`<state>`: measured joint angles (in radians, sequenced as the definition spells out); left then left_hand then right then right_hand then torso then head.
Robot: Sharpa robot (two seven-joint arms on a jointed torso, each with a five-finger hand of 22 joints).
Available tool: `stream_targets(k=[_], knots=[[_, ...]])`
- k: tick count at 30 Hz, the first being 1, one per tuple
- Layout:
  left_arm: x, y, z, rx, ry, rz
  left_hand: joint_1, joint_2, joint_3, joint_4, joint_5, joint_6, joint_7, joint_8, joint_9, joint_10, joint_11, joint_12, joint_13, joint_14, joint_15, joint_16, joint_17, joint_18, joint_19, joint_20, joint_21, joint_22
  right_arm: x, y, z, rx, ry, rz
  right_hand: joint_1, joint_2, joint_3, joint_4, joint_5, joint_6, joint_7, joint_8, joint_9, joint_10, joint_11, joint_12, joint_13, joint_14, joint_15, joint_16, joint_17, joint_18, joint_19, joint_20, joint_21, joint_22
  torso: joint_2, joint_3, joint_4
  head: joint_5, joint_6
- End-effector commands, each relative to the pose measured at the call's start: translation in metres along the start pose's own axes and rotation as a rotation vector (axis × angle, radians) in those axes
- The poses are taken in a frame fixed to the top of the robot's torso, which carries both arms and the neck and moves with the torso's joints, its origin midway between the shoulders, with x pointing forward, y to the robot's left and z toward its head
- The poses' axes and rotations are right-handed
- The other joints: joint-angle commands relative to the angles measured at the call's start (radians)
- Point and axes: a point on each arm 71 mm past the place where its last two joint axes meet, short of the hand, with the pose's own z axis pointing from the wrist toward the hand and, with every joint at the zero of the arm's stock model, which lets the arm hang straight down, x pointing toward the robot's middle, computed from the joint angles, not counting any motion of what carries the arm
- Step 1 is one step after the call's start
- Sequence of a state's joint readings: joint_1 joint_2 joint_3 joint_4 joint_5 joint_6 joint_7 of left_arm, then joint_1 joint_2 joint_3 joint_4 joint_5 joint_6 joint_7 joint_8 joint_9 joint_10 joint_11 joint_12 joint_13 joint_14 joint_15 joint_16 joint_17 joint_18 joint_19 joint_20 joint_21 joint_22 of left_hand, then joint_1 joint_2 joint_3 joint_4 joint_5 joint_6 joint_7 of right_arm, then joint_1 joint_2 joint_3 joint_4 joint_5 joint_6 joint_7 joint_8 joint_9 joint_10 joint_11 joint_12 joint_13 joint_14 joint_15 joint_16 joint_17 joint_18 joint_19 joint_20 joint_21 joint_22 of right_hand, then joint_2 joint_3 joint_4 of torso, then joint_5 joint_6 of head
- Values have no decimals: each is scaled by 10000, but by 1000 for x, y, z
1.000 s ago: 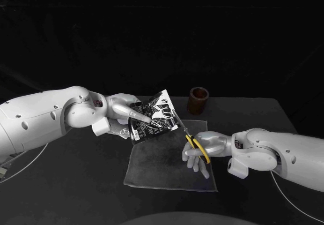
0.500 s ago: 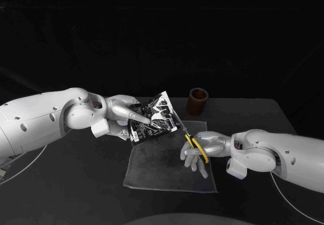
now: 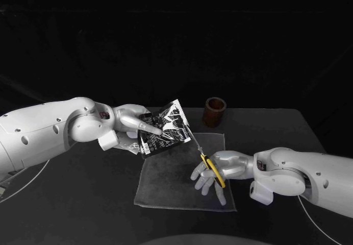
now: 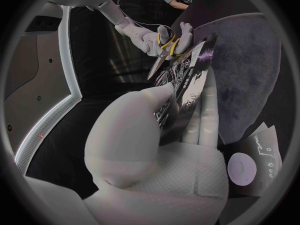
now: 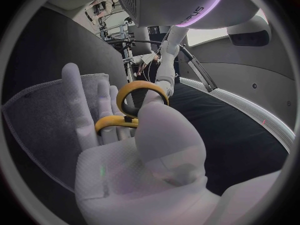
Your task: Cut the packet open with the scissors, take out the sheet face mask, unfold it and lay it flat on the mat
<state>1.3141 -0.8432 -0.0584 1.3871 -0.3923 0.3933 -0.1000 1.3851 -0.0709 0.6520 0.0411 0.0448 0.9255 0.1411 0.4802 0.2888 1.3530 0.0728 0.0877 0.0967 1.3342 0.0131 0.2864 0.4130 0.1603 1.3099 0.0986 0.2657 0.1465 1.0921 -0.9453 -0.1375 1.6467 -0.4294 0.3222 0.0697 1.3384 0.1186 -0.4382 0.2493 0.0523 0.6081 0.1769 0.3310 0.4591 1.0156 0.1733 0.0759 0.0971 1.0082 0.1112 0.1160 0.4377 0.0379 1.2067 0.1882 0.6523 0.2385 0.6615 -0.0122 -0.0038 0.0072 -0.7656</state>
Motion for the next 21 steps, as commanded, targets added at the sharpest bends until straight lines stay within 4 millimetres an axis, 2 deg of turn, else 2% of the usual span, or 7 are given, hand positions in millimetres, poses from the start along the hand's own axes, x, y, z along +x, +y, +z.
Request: stream_targets(k=[1,9,15,16,18,20,21], knots=[[-1,-1,0,112,-97,14,13,72,-39,-42,34,65,-15,40,1349,81,-51,40,1,15,-58,41,13,182,34,-67,49,13,4,-2,-1,100,271,19,-61,-206,-125,0,-35,-110,672,-79,33,-306,106,-91,-140,-286,114,-189,-167,1382,-18,115,-55,-16,1,0,1,-9,3],[-1,-1,-1,119,-120,8,13,72,-39,-42,34,65,-15,40,1349,81,-51,40,1,15,-58,41,13,182,34,-67,49,13,2,-8,-2,202,226,211,-243,-590,306,296,-35,-403,874,-142,93,-818,300,-62,-314,-724,293,-458,-565,1425,-80,321,23,-19,9,2,8,-10,10],[-1,-1,-1,157,-121,9,15,72,-38,-44,34,67,-15,38,1360,84,-51,38,3,11,-58,45,29,181,30,-68,55,18,0,-10,-2,315,278,337,-653,-1095,1031,421,-41,-713,1036,-82,137,-1200,452,-62,-321,-1060,424,-503,-889,1438,-161,448,117,-18,14,-4,8,-1,-16],[-1,-1,-1,165,-120,9,15,72,-38,-44,34,67,-15,38,1360,84,-51,38,3,11,-58,45,29,181,30,-68,55,18,-1,-11,-2,337,289,398,-759,-1242,1172,435,-45,-845,1083,-101,126,-1332,473,-94,-332,-1179,454,-524,-946,1424,-178,482,129,-19,9,-4,10,4,-15],[-1,-1,-2,179,-114,8,15,72,-38,-44,34,67,-15,38,1360,84,-51,38,3,11,-58,45,29,181,30,-68,55,18,-2,-12,-2,363,310,470,-1228,-1916,2112,457,-28,-1522,1153,-110,101,-1814,573,-99,-329,-1547,543,-504,-1163,1422,-265,595,188,-23,4,-4,9,9,-20],[-1,-1,-2,191,-102,9,15,72,-38,-44,34,67,-15,38,1360,84,-51,38,3,11,-58,45,29,181,30,-68,55,18,-2,-13,-2,383,337,515,-1388,-2187,2428,466,-28,-1783,1167,-33,117,-1940,600,-101,-330,-1640,578,-510,-1252,1441,-310,613,222,-24,4,-3,11,27,-28],[-1,-1,-2,196,-96,10,15,70,-38,-45,34,68,-15,37,1363,85,-51,38,4,9,-58,47,35,180,29,-69,57,19,-2,-13,-2,390,368,532,-1416,-2225,2479,467,-28,-1826,1170,-6,124,-1961,603,-99,-329,-1651,587,-505,-1270,1445,-319,616,231,-24,7,-1,11,32,-30]])
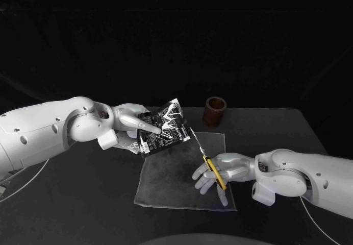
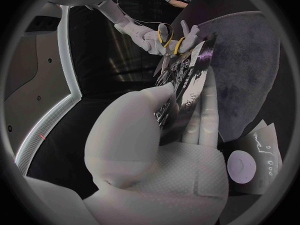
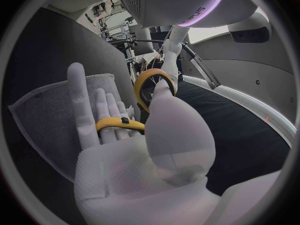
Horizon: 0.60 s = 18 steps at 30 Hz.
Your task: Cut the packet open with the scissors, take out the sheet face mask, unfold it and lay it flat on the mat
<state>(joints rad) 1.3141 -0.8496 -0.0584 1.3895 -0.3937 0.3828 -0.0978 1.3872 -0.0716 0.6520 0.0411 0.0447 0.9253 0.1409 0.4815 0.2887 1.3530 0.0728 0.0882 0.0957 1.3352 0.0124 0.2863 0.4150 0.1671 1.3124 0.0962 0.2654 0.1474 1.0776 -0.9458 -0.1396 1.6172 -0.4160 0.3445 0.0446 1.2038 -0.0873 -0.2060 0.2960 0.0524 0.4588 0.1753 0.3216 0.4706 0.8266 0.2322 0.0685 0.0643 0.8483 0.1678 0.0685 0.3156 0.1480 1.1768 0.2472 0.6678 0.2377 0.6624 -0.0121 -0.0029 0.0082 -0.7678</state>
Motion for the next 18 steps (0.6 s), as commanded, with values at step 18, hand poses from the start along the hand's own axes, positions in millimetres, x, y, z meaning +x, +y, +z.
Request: stream_targets(k=[18], knots=[[0,-2,0,160,-2,67,-6,77,-38,-45,35,70,-14,24,1364,85,-51,33,14,0,-51,47,15,113,4,-44,60,10,11,2,4,42,1065,280,-308,-386,489,4,-25,-1648,1209,673,-23,-406,60,29,13,-411,93,29,-450,363,-208,115,268,-32,-4,7,-7,60,-25]])
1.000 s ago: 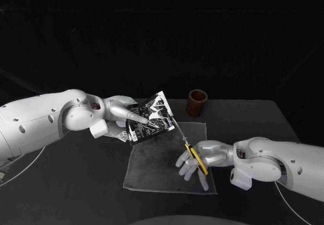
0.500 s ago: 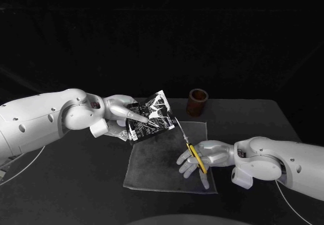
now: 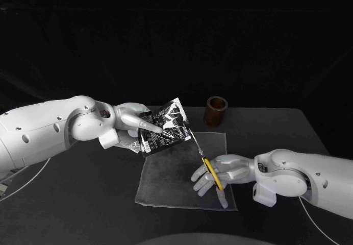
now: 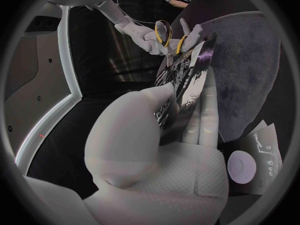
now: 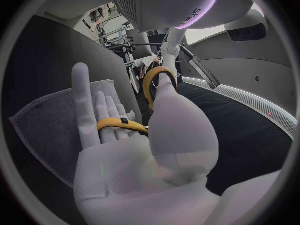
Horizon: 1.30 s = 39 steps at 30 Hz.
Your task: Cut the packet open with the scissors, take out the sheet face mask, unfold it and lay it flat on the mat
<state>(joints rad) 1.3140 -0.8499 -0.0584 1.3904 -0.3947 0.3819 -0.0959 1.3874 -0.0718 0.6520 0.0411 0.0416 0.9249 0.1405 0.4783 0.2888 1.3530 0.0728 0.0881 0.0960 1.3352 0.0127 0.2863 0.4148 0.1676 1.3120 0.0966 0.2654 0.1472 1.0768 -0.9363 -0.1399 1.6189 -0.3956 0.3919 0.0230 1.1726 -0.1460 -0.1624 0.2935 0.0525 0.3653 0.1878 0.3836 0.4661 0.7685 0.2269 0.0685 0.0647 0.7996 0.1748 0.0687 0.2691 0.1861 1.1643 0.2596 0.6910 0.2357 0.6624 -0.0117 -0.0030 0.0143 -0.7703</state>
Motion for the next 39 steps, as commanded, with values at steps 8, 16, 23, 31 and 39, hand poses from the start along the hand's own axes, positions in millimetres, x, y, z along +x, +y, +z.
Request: stream_targets(k=[8,16,23,31,39], knots=[[-1,-1,0,124,10,98,-5,76,-38,-49,66,76,-10,54,1374,87,-51,33,13,-5,-55,52,33,107,5,-50,67,18,8,1,0,-62,682,73,15,224,63,25,-27,-639,1084,211,108,190,112,29,5,83,22,28,-7,-19,-96,-11,49,-14,2,3,-10,4,7],[3,-3,1,150,235,137,-4,74,-38,-51,66,77,-10,52,1381,90,-52,32,15,-8,-55,55,44,107,3,-51,72,21,7,3,3,-185,696,64,52,486,135,8,-35,-435,1059,679,283,372,89,37,9,168,4,48,-68,-16,-118,-22,107,-21,5,5,7,-15,27],[6,-3,1,197,453,152,-4,72,-39,-51,66,78,-10,51,1385,91,-52,31,15,-10,-55,56,51,106,2,-52,74,23,4,6,5,-338,644,57,89,632,144,-8,-38,-363,1042,860,280,454,67,46,11,238,-16,73,-99,-14,-109,-38,149,-22,3,-3,3,-16,19],[8,-4,2,226,673,162,-5,71,-41,-51,66,79,-10,50,1390,92,-52,30,17,-12,-55,59,60,106,0,-52,78,26,2,10,7,-449,654,13,112,700,139,-15,-40,-317,1042,944,276,491,64,47,11,252,-19,73,-118,-16,-107,-42,166,-24,1,-3,7,-23,14],[7,-3,1,198,696,164,-5,71,-41,-51,66,79,-10,50,1391,92,-52,30,17,-13,-55,59,61,106,0,-52,78,26,2,13,5,-513,684,-33,146,761,135,-26,-40,-286,1034,1004,269,499,61,37,7,247,-20,65,-135,-16,-109,-45,177,-27,-4,0,-4,-34,16]])
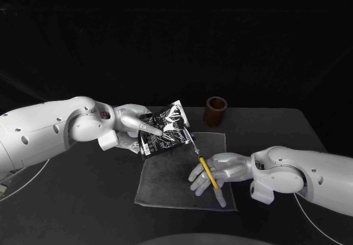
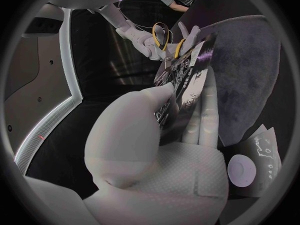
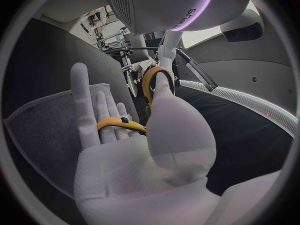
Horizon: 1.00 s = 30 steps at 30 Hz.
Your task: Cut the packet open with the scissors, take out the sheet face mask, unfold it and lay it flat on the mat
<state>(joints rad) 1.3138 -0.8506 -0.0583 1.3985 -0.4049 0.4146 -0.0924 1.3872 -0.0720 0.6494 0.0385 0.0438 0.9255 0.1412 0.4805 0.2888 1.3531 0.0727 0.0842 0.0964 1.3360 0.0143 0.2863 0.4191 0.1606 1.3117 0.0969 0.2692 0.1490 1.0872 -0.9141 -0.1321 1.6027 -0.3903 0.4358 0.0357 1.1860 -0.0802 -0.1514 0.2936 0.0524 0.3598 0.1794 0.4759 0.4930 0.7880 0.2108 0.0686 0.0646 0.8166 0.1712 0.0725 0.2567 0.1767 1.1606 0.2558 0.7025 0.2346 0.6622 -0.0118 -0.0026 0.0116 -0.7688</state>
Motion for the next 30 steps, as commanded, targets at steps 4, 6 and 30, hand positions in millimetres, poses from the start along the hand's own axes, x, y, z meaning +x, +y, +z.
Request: stream_targets(k=[4,6,30], knots=[[3,-2,1,160,326,67,-4,73,-15,-26,44,73,-17,27,1391,92,-52,69,13,-20,-71,59,18,176,3,-55,40,8,3,4,-1,-268,294,49,37,131,17,-32,-39,-207,1106,121,-5,305,217,29,6,69,17,20,-25,77,-76,-8,67,-18,0,3,-8,-11,6],[2,-2,1,146,329,92,-4,73,-15,-26,44,73,-17,27,1391,92,-52,69,13,-20,-71,59,18,176,3,-55,40,8,3,4,-1,-274,298,48,37,131,17,-32,-39,-207,1106,121,-5,305,217,29,6,69,17,20,-25,77,-76,-8,67,-18,1,5,-10,-15,9],[6,-3,3,95,516,250,-1,68,-18,-30,44,75,-18,23,1404,93,-52,66,15,-26,-72,64,39,175,0,-57,48,15,3,12,4,-385,468,-73,94,240,-9,-40,-41,-134,1088,229,-29,309,206,11,2,44,14,2,-61,77,-83,-10,85,-25,-2,-7,-3,-32,80]])
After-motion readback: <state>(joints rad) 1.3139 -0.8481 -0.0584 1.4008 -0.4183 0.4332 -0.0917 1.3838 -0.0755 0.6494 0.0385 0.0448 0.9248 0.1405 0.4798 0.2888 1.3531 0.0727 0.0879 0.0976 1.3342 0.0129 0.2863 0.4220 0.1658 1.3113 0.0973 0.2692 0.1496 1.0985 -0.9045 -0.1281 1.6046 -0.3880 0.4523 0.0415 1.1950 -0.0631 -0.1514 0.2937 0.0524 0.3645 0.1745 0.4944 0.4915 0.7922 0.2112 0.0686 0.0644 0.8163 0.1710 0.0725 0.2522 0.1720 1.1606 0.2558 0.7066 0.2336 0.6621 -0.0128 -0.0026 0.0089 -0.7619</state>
